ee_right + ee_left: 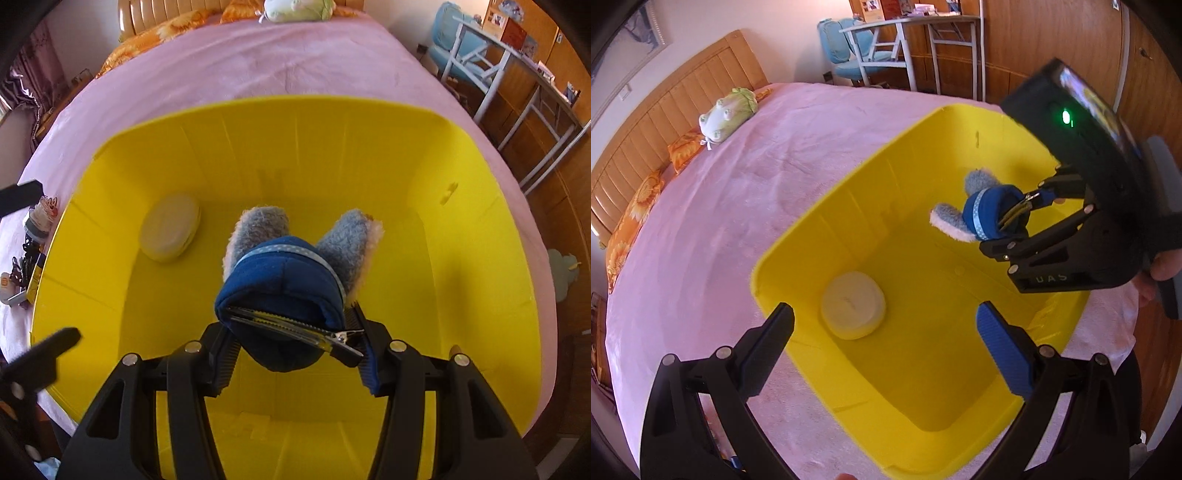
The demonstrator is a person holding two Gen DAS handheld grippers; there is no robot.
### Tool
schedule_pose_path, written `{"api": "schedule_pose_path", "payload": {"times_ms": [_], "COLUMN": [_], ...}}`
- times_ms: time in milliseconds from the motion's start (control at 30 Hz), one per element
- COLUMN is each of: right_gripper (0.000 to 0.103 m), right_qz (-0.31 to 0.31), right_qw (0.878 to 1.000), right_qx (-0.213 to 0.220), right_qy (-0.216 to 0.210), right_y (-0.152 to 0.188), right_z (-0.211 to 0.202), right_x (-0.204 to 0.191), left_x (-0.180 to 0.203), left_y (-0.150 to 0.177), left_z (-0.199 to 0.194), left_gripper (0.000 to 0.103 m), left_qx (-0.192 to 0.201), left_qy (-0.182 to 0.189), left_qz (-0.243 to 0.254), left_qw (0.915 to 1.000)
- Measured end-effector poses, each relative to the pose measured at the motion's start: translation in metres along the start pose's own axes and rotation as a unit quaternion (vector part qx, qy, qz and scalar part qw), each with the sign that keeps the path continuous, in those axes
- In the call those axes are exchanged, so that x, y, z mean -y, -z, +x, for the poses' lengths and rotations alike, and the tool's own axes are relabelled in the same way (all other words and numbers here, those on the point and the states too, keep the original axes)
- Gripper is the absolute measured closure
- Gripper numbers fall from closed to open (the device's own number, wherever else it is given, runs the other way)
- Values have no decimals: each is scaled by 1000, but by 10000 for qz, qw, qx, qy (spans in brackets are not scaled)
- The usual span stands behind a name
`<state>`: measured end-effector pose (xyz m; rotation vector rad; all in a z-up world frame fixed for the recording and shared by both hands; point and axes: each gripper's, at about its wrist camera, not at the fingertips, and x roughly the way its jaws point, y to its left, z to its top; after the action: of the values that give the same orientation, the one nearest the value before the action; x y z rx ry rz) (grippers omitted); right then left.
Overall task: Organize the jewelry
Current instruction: 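Carry the blue fuzzy clip with the right tool over the yellow bin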
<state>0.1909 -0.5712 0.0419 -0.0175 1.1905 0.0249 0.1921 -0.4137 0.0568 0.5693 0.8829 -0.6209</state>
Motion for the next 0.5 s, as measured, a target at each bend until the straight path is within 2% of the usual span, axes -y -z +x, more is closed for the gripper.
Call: {"api": "schedule_pose_path", "payload": {"times_ms": [333,500], "right_gripper": [47,46], "right_qz": [-497,-489], "right_qw": [9961,9954], "right_qx": [-731,-820], "right_qy": [63,52], "right_y": [-4,-1], "right_z": [15,18], "right_x": [-19,-23], "left_x": [12,14], "left_y": [4,5], "left_z": [24,24], "left_gripper": [6,6], "left_qx": [-309,-320], "left_qy": [36,-4], "left_qz": [-26,-33], "left_qw": [9995,9995]}}
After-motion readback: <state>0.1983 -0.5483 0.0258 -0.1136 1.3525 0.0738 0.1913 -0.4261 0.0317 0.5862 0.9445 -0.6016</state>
